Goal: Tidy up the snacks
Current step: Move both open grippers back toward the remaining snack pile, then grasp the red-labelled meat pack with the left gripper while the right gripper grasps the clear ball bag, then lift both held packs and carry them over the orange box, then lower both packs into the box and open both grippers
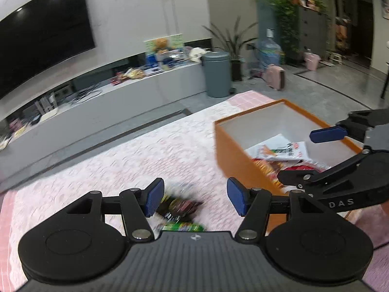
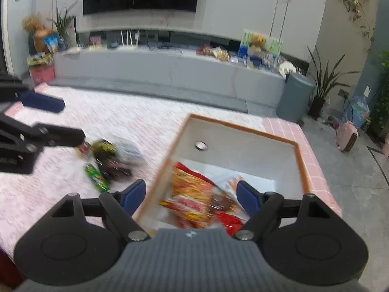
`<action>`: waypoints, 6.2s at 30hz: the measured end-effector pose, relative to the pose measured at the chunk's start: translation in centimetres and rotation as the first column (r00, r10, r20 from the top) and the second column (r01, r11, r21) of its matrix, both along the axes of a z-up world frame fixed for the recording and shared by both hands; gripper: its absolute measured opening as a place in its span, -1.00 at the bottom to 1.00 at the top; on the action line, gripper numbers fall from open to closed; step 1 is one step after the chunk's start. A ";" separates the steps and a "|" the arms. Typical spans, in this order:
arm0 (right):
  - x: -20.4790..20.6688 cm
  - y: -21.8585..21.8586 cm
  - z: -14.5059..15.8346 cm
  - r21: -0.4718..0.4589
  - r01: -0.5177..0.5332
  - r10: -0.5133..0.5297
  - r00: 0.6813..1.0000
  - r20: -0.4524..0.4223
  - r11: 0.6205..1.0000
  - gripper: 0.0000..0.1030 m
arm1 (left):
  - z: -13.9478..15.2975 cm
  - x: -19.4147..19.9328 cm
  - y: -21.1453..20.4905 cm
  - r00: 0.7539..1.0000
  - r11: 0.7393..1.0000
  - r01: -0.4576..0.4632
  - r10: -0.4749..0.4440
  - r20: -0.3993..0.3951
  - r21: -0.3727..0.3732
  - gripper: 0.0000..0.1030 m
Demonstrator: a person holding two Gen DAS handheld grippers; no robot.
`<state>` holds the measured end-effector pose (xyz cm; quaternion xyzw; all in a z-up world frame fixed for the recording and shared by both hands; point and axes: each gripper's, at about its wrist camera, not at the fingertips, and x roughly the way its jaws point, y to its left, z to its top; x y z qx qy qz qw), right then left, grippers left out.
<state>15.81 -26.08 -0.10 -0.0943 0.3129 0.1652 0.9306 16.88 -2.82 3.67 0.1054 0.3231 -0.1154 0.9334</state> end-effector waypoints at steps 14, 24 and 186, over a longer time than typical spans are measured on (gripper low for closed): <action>-4.3 8.7 -4.1 0.074 -0.054 0.056 0.998 -0.022 0.996 0.46 | -4.9 -3.9 8.9 0.983 0.981 -0.163 0.153 -0.104 -0.103 0.36; -2.7 11.5 -6.6 0.047 -0.065 0.069 0.992 -0.107 0.997 0.44 | -6.9 -2.6 11.3 0.973 0.970 -0.179 0.150 -0.175 -0.164 0.35; 10.1 -7.4 -7.0 0.001 -0.016 0.015 0.925 -0.379 1.000 -0.60 | -9.1 8.6 -15.8 0.866 0.885 0.439 -0.372 -0.333 0.154 0.29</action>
